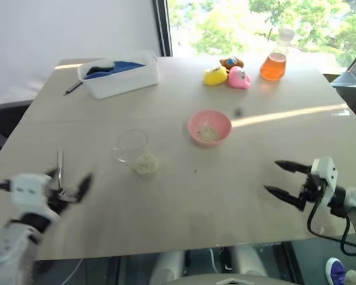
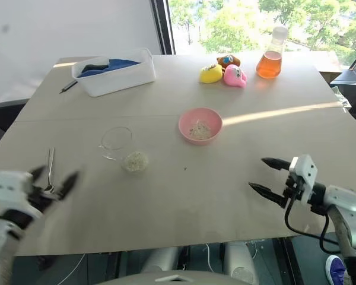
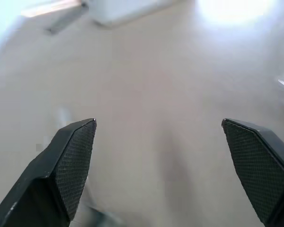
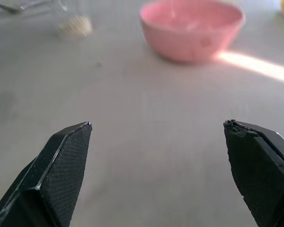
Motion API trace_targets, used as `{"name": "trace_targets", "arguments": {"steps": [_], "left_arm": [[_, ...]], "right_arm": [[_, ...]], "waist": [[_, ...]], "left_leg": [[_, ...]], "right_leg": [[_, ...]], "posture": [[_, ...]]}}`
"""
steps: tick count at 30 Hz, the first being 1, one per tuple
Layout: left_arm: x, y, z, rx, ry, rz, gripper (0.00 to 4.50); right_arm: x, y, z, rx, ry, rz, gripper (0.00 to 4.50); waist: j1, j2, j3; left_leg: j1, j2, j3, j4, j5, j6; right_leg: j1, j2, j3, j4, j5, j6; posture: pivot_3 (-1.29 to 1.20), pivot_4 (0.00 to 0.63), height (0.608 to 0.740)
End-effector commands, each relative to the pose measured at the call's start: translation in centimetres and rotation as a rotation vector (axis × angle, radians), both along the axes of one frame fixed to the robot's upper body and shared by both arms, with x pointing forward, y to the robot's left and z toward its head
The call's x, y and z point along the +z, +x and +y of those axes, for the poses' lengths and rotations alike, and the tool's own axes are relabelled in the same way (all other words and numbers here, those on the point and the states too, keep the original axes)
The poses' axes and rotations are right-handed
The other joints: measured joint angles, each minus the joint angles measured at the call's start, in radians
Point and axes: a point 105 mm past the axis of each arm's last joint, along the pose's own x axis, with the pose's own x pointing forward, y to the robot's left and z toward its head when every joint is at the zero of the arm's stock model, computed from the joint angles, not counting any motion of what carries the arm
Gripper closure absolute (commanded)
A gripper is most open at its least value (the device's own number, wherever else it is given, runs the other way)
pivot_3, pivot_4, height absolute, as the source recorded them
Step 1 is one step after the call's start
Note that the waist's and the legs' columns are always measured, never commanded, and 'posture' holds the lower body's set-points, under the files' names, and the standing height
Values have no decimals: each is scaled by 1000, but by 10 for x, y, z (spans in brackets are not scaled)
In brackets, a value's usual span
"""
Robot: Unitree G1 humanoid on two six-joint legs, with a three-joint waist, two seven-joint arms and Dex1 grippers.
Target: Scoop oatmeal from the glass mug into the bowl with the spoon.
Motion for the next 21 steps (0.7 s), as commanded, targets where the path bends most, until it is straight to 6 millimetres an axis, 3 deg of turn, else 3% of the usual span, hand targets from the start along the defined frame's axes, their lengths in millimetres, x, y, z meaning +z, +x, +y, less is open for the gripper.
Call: {"name": "trace_targets", "arguments": {"steps": [1,5,12,17,21], "left_arm": [[-4,-3,35,154,-5,98,31],[-17,4,38,162,10,205,31],[-60,4,23,159,-100,388,31],[-81,12,23,157,-130,497,31],[-81,11,24,178,-180,503,1582]], "right_arm": [[24,-3,24,82,47,-59,0],[34,-4,37,128,52,-88,0],[36,3,29,79,46,-106,0],[31,4,33,107,19,-102,0],[35,10,31,92,19,-119,0]], "waist": [[-1,1,0],[-1,-2,2],[1,-3,3],[11,10,0],[10,14,-2]], "left_leg": [[0,0,0,0,0,0],[-1,-1,1,0,0,-1],[-3,-2,-1,0,0,-2],[-2,-3,-1,0,0,-2],[1,-4,-1,0,1,-2]], "right_leg": [[0,1,0,0,1,2],[-1,0,1,-1,1,2],[-1,-8,3,-3,2,2],[-1,-10,3,-1,0,-1],[0,-10,4,5,-1,-2]], "posture": [[0,150,740],[0,150,740],[0,150,740],[0,150,740],[0,150,740]]}}
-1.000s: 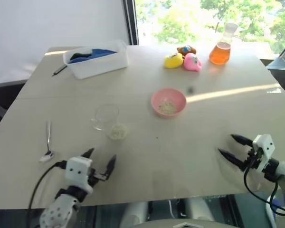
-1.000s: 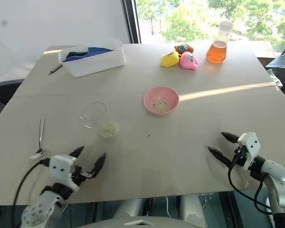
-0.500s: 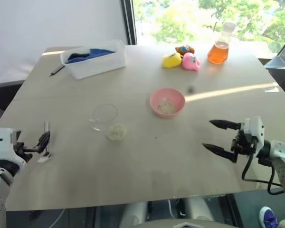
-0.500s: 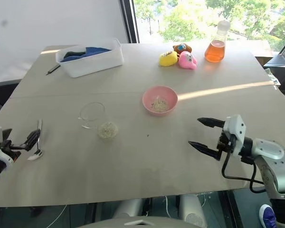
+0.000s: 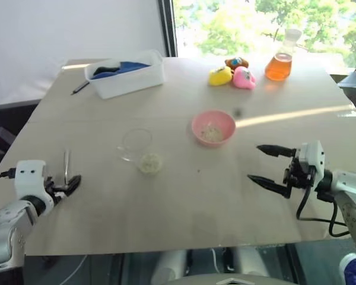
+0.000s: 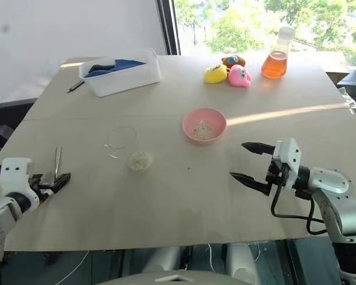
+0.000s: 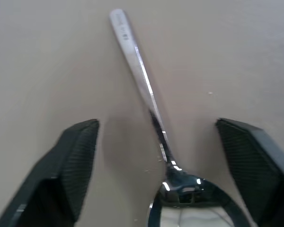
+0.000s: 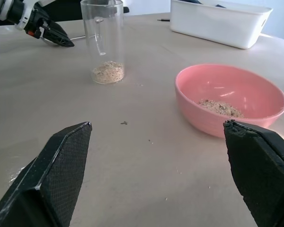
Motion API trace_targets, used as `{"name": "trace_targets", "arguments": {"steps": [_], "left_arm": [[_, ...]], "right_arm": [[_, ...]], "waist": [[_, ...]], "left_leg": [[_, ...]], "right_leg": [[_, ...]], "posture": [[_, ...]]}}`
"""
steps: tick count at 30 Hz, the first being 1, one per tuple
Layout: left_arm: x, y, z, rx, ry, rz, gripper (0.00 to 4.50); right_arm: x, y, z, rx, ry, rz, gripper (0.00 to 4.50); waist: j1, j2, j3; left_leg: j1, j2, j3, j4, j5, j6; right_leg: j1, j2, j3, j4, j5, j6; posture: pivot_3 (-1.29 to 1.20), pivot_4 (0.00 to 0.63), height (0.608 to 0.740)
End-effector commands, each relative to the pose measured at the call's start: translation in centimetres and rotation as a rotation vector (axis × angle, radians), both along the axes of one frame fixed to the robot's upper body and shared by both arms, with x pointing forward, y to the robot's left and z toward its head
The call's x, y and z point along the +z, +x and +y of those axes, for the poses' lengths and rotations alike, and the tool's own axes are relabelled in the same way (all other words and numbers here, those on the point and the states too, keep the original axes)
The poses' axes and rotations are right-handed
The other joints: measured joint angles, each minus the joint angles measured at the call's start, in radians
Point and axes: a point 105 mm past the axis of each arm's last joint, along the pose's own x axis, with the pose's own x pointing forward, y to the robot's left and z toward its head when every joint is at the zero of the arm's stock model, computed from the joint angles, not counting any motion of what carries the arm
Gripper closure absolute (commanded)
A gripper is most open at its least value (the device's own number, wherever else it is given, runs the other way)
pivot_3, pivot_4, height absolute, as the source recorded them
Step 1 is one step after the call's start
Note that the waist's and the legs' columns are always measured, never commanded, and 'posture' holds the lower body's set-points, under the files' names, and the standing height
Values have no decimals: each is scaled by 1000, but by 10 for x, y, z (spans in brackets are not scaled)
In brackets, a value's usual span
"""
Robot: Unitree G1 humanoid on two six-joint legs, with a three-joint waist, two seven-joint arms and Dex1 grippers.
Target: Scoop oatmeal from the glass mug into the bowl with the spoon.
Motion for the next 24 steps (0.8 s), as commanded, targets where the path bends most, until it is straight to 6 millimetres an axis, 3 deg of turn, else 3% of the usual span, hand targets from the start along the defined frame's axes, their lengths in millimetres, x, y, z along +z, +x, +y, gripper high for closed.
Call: {"name": "trace_targets", "arguments": {"steps": [1,6,14,20,24], "left_arm": [[-25,-13,2,53,-48,103,1988],[-34,-18,-3,78,-93,93,4392],[-30,-22,-2,116,-70,24,4456],[25,-7,3,117,32,-303,4456],[105,10,-8,29,112,-633,4456]], "right_arm": [[10,5,-3,-7,-1,-52,0],[4,7,0,14,-28,-59,0],[9,14,5,25,-9,-70,0],[8,16,7,28,-3,-68,0],[12,20,7,13,11,-68,0]], "waist": [[-5,0,0],[-13,2,-1],[-15,2,-1],[-12,-5,3],[-8,-20,11]], "left_leg": [[1,0,0,0,0,0],[7,1,3,-3,0,0],[12,1,8,-6,0,0],[11,2,9,-9,0,0],[9,2,7,-9,1,-1]], "right_leg": [[0,0,0,1,0,0],[1,1,4,4,0,0],[2,3,9,4,0,1],[0,2,11,2,0,0],[0,2,8,2,0,0]], "posture": [[0,150,740],[0,150,740],[0,150,740],[0,150,740],[0,150,740]]}}
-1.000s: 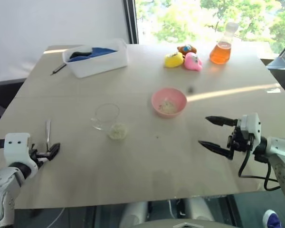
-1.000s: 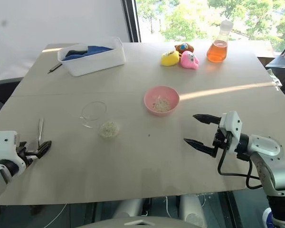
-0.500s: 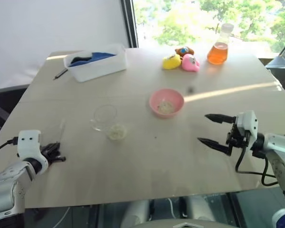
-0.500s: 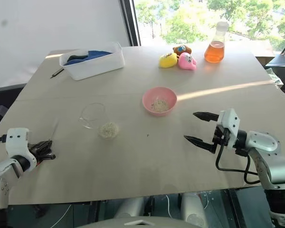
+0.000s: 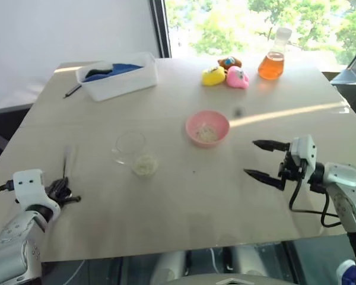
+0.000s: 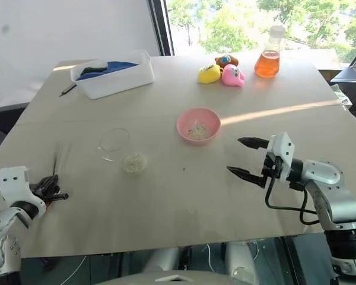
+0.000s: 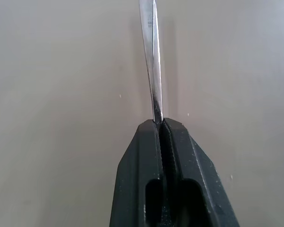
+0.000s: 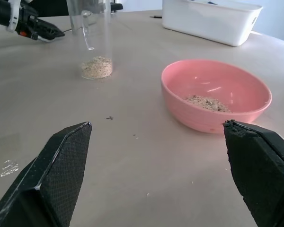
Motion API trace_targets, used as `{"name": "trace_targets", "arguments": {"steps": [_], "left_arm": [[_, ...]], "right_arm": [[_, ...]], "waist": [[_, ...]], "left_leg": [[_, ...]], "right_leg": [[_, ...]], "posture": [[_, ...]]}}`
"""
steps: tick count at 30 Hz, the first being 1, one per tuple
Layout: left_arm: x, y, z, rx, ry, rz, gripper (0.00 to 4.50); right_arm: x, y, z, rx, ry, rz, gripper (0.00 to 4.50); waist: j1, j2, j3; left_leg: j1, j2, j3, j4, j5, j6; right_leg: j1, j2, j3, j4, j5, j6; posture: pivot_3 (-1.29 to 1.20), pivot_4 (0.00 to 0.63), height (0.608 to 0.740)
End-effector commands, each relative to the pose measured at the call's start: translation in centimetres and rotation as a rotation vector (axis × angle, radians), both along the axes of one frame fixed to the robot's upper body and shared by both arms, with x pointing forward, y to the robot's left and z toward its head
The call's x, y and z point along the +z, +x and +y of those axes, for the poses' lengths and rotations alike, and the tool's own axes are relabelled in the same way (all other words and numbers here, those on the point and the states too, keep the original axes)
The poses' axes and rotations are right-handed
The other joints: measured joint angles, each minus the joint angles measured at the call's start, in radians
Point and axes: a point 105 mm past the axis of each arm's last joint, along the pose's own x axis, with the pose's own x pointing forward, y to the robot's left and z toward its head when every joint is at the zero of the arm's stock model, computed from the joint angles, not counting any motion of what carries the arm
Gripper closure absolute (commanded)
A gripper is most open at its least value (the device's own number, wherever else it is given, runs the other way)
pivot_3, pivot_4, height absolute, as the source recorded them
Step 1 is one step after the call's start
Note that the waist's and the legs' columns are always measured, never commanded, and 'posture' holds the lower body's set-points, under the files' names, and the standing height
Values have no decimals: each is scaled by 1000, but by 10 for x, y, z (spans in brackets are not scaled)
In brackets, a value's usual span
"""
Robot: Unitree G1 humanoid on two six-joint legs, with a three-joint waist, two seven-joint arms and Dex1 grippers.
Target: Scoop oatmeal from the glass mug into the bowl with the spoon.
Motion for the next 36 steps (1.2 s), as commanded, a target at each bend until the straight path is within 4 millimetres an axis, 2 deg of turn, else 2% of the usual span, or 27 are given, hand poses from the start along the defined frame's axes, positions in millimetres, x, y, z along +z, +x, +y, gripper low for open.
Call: {"name": "trace_targets", "arguments": {"steps": [1,2,4,9,13,14,16,18,21,25,28,36], "left_arm": [[102,9,-10,-60,136,-389,4456],[116,10,-14,-70,139,-447,4456],[141,14,-34,-143,162,-532,4456],[183,23,-104,-444,160,-661,4456],[191,25,-162,-716,207,-641,4456],[190,26,-173,-754,245,-623,4456],[184,30,-200,-848,347,-578,4456],[177,31,-223,-943,421,-547,4456],[170,31,-247,-1060,453,-530,4456],[163,29,-264,-1154,480,-514,4456],[160,29,-268,-1192,491,-509,4456],[156,31,-268,-1212,512,-502,4456]], "right_arm": [[17,3,2,0,31,-51,0],[19,4,2,-3,44,-47,0],[25,6,2,-12,78,-39,0],[49,12,7,-32,172,-41,0],[70,20,15,-83,238,-42,0],[74,24,16,-120,252,-39,0],[94,20,19,-180,291,-32,0],[108,13,31,-160,339,9,0],[125,11,52,-107,420,103,0],[137,16,71,-69,455,223,0],[141,21,84,-30,520,354,0],[156,19,90,35,585,417,0]], "waist": [[2,-6,1],[1,-7,0],[-1,-7,0],[-2,-5,0],[-4,-5,0],[-4,-5,0],[-4,-4,0],[-3,-3,1],[-9,-3,1],[-12,-3,1],[-16,-3,1],[-26,-3,1]], "left_leg": [[-1,0,-1,0,1,-1],[-3,0,-2,1,1,-2],[-5,-1,-2,0,1,-2],[-18,-3,-1,0,4,-6],[-24,-3,-1,0,4,-6],[-24,-3,-2,0,4,-6],[-24,-3,-2,-1,4,-7],[-25,-3,-2,-1,4,-7],[-26,-4,-2,0,4,-7],[-25,-4,-1,0,5,-7],[-26,-4,0,1,5,-7],[-28,-4,0,8,5,-6]], "right_leg": [[0,-1,-1,0,0,0],[-1,-1,-2,-2,0,0],[-1,-2,-2,-6,1,1],[-11,-3,-1,-11,5,6],[-18,-1,-2,-10,5,7],[-18,-1,-2,-10,5,7],[-18,0,-2,-10,5,7],[-20,0,-2,-10,5,7],[-20,0,-2,-9,5,7],[-21,1,-3,-5,5,7],[-22,2,-5,-3,5,7],[-24,7,-5,2,5,7]], "posture": [[0,150,740],[0,150,740],[0,150,740],[0,150,740],[0,150,740],[0,150,740],[0,150,740],[0,150,740],[0,150,740],[0,150,740],[0,150,740],[0,150,740]]}}
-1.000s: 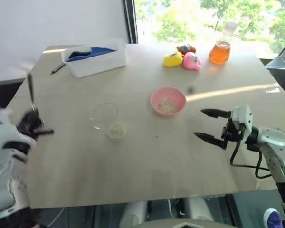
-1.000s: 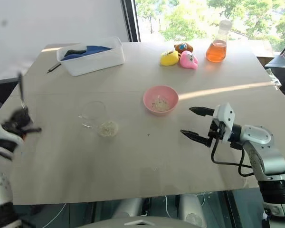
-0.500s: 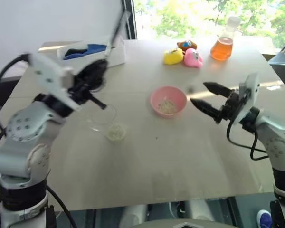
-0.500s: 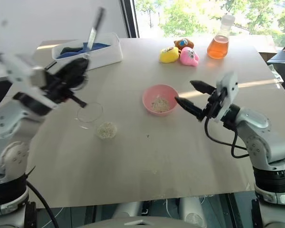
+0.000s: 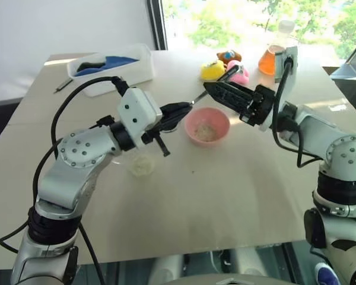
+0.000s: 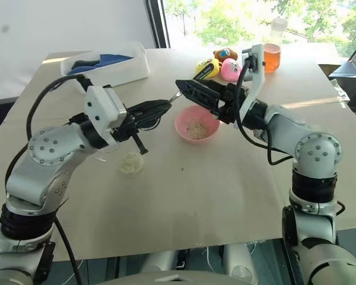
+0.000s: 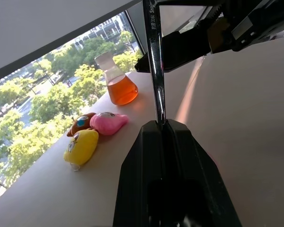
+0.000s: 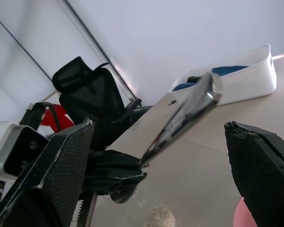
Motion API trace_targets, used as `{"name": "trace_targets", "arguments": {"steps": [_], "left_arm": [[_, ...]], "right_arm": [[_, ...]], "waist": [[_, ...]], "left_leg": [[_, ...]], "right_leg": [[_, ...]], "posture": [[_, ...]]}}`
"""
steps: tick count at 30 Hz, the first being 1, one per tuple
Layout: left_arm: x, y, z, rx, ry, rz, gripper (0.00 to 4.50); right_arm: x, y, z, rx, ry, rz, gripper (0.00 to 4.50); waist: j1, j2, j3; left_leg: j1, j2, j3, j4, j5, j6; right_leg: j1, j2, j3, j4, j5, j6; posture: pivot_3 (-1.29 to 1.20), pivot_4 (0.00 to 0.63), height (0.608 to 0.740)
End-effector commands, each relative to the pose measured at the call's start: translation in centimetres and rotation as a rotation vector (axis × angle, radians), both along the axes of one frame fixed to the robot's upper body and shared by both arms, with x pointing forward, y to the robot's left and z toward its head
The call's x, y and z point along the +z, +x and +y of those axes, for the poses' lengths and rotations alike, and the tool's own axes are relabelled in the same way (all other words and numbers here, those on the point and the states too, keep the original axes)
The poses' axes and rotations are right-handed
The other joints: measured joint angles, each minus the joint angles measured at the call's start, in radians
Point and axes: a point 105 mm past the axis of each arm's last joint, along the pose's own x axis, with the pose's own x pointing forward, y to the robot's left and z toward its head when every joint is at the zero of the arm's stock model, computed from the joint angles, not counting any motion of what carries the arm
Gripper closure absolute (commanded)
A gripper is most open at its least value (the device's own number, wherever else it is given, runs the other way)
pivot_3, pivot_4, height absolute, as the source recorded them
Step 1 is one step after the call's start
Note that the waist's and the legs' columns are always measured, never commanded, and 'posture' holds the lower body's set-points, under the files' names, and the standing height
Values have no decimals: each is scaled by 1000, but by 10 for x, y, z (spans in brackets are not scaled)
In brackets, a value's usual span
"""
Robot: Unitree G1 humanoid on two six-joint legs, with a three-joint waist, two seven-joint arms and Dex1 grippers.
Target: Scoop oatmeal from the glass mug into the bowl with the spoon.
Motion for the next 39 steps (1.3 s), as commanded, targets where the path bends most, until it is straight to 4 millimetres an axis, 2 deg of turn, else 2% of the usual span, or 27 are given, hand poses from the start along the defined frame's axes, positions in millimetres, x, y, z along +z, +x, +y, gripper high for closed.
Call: {"name": "trace_targets", "arguments": {"steps": [1,6,10,15,16,25,31,34,39], "left_arm": [[8,-4,-1,-17,9,-60,4456],[4,-4,-4,-29,12,-50,4456],[1,-4,-6,-31,10,-47,4500],[0,-3,-7,-39,6,-30,4500],[0,-3,-7,-39,4,-27,4500],[-2,-1,-3,-22,1,3,4500],[10,-4,1,22,-54,-46,2348],[13,-18,11,11,-134,35,2348],[27,-28,55,171,-317,63,2348]], "right_arm": [[17,-6,-2,18,50,-37,0],[18,-8,-3,28,40,-46,0],[15,-11,-3,40,19,-50,1747],[17,-8,-6,13,21,-53,4318],[17,-7,-6,11,19,-54,4452],[11,-5,-7,1,-9,-49,4452],[10,-4,-7,-6,-8,-40,4500],[12,-1,-13,-28,-2,-35,4500],[17,11,-40,-109,28,-14,4500]], "waist": [[-2,0,0],[-2,0,0],[-2,0,0],[-3,0,0],[-3,0,0],[-3,0,0],[-3,0,0],[-6,0,0],[-4,0,0]], "left_leg": [[0,0,0,1,0,0],[0,1,0,4,-2,3],[0,1,0,5,-2,3],[0,1,0,5,-1,2],[0,1,0,5,-1,2],[0,1,0,5,-1,2],[0,1,0,5,-1,2],[0,2,0,5,-1,2],[-1,2,0,5,0,0]], "right_leg": [[0,0,0,0,0,0],[0,2,0,3,0,0],[0,2,0,4,0,0],[0,2,0,4,0,0],[0,2,0,4,0,0],[0,2,0,4,0,0],[0,2,0,4,0,0],[0,2,1,4,0,0],[-1,2,1,4,0,0]], "posture": [[0,150,740],[0,150,740],[0,150,740],[0,150,740],[0,150,740],[0,150,740],[0,150,740],[0,150,740],[0,150,740]]}}
